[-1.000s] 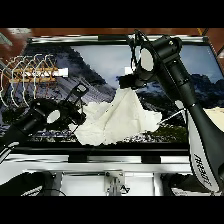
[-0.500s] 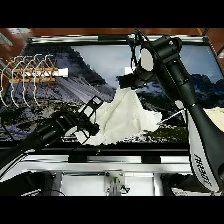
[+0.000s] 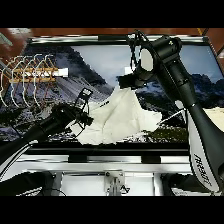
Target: Fold the shirts.
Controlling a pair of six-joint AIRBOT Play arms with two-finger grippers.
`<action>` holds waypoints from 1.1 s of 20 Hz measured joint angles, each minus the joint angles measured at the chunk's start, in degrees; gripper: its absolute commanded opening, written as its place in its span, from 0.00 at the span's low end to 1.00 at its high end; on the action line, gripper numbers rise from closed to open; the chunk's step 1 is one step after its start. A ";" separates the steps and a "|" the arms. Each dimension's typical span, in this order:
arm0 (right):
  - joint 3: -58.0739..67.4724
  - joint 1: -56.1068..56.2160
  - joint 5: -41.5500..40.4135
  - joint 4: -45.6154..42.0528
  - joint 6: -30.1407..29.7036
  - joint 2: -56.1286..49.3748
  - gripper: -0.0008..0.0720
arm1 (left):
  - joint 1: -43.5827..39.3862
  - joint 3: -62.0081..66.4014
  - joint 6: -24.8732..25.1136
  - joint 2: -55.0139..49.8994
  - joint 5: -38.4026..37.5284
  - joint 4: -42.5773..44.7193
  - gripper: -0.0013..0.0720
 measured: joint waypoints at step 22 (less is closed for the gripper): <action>0.00 0.20 -6.84 9.38 3.08 -4.28 0.11 | 18.97 16.52 18.03 -4.72 -15.26 -19.30 0.12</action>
